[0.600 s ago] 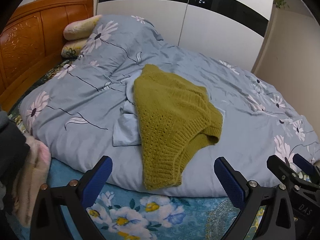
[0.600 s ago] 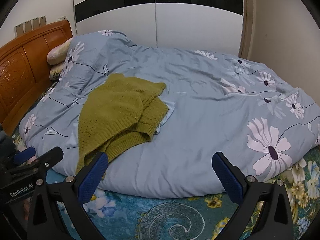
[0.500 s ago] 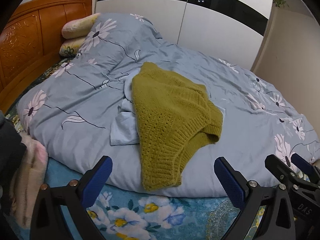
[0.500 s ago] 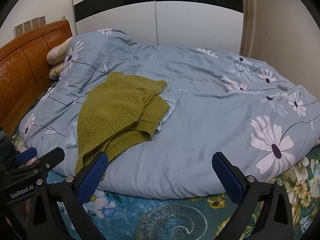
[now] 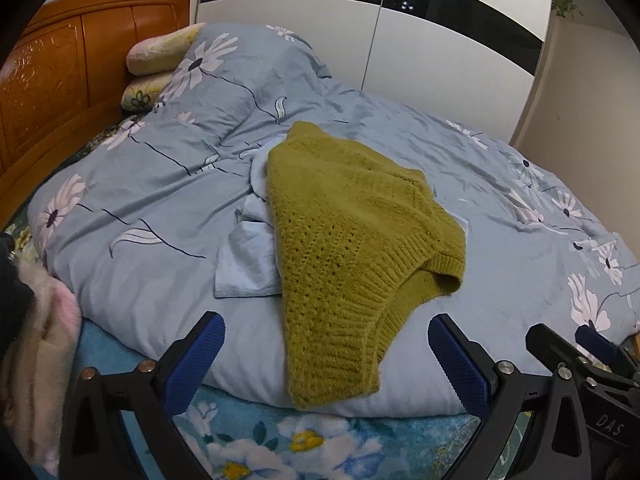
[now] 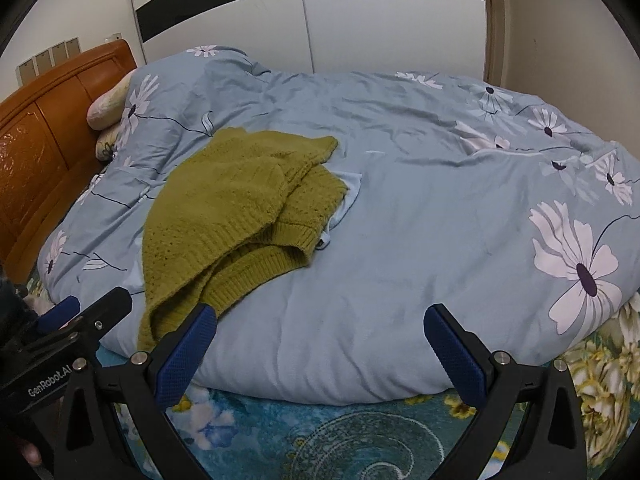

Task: Fold clothes
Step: 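Move both grippers toward the olive-green knit sweater on the duvet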

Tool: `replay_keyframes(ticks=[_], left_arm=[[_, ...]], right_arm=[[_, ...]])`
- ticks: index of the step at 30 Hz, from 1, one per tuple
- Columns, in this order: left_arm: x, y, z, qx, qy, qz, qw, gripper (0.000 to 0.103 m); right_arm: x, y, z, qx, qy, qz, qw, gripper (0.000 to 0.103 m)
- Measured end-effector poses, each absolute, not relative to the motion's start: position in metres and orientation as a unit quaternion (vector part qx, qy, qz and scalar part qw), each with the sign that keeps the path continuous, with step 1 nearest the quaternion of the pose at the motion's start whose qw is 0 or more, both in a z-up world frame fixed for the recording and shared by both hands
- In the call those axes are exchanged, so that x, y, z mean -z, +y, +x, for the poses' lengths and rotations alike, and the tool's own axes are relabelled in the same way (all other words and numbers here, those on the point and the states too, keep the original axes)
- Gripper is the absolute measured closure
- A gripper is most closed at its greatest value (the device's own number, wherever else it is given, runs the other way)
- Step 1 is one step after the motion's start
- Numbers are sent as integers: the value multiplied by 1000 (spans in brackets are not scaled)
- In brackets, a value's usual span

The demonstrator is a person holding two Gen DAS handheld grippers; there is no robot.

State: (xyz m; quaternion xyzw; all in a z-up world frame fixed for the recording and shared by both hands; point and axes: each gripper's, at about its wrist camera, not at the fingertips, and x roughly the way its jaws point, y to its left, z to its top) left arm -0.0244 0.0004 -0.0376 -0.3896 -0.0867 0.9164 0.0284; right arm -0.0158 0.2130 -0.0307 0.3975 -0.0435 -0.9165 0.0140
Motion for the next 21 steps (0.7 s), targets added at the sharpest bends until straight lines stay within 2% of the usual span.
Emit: replay_keyframes(ticks=[21], left_arm=[[78,7,-46,-914,-84,-395,20,0]], right_arm=[[70,217,-46,906,-47,420,25,0]])
